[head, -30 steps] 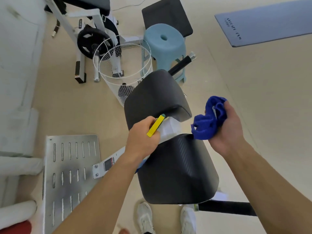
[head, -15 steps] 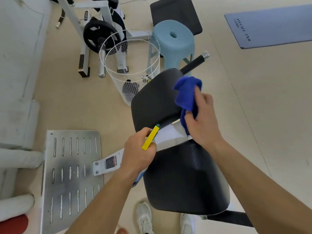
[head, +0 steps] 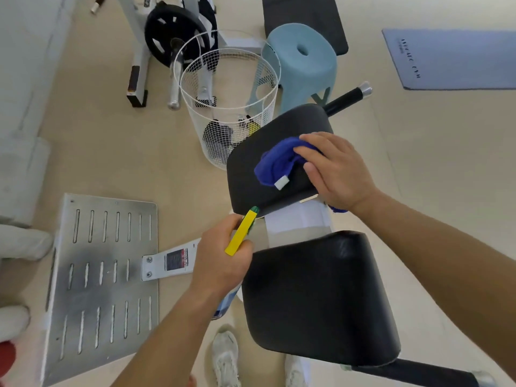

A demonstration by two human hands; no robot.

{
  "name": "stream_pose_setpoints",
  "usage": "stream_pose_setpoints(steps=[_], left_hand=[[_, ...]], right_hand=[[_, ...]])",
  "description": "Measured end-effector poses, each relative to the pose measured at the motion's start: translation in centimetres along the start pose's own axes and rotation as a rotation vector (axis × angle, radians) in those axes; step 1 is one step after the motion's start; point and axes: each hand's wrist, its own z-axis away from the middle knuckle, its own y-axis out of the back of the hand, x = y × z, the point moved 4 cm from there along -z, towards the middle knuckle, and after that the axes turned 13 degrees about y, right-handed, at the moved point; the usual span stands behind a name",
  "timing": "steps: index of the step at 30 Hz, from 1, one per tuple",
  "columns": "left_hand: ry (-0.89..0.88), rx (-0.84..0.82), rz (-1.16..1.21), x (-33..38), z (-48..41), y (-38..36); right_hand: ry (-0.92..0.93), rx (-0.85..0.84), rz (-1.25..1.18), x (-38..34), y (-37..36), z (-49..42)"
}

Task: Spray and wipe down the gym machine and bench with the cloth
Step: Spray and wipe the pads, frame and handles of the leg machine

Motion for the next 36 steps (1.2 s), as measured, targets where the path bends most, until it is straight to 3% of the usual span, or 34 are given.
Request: stream_pose_setpoints(steps=[2,6,9,12,15,17,20,25,27,31,36], left_hand=[[0.008,-0.008,0.008,0.0,0.0,-0.2],[-0.004,-0.002,0.036,0.2,0.0,-0.4],[-0.011,0.007,0.057,0.1,0.1,-0.6],[-0.028,0.001,0.082,-0.1,0.2,-0.7],[-0.02,-0.012,0.111,-0.6,0.3,-0.3],[-0.01,-0.016,0.118,-1.1,0.4,0.0],[-0.005,-0.015,0.128,-1.8,0.4,0.8],[0.0,-0.019,0.118,-2.1,-0.3,1.9],[0.0,-0.026,0.118,-2.1,-0.5,2.0],[-0.001,-0.039,0.121,-2.3,-0.8,2.0],[0.017,-0.058,0.123,-2.9,-1.0,1.7]], right_hand=[[-0.216,0.135,-0.095,0.1,-0.2,0.8],[-0.619,0.253,-0.281,0.6,-0.6,3.1],[-0.86,0.213,-0.229,1.1,-0.4,4.7],[-1.159,0.131,-0.394,1.1,-0.9,5.7],[-1.464,0.289,-0.519,0.8,-0.6,5.5],[-1.554,0.408,-0.572,-0.3,-0.1,5.3],[-1.397,0.549,-0.534,-2.7,0.9,4.8],[-0.868,0.347,-0.303,-5.3,2.6,3.1],[-0.63,0.206,-0.222,-5.9,2.9,1.8],[-0.054,-0.237,0.274,-4.9,2.0,1.0],[0.351,-0.55,0.271,-0.8,0.9,-1.2]])
